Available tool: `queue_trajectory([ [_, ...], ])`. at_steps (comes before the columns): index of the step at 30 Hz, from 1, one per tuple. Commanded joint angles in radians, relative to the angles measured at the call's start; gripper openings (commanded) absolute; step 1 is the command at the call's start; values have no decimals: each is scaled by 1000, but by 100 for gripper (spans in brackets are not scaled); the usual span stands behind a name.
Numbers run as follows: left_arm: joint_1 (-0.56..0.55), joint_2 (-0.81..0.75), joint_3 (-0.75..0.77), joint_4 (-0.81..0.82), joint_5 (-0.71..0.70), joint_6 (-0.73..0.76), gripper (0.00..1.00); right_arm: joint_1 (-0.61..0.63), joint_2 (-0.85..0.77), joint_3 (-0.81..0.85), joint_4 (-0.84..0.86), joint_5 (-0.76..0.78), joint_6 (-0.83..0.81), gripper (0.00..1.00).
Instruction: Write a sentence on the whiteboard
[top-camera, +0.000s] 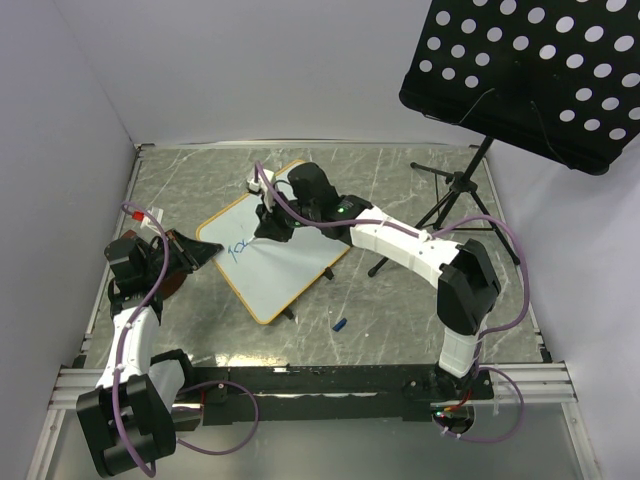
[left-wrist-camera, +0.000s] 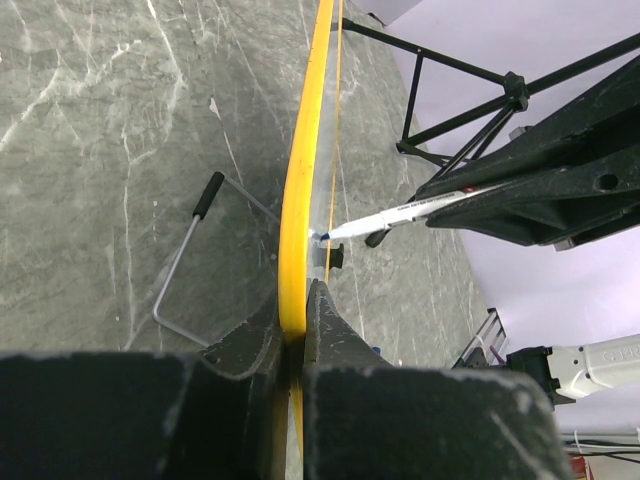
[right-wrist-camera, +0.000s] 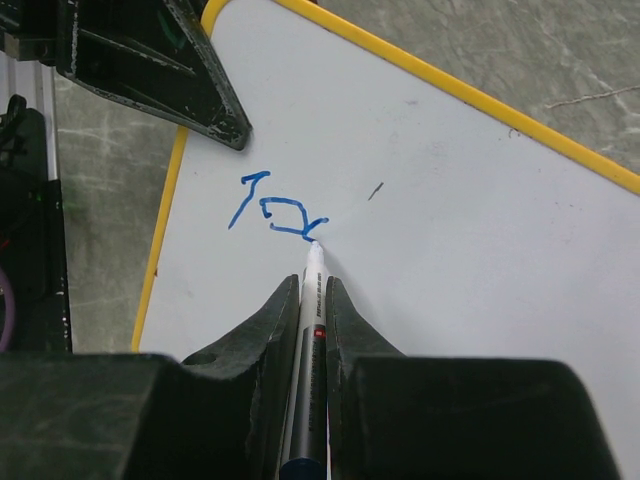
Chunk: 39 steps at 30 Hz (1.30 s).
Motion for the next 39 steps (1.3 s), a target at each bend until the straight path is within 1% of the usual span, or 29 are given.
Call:
queue_trajectory([
  [1,-3,-2,17,54,5,91,1,-18,-21,41,19,50,-3,0],
  [18,-3,1,15,57,8,89,1,-23,7,82,21,45,23,0],
  [39,-3,1,17,54,5,91,1,-21,-47,-36,16,21,7,0],
])
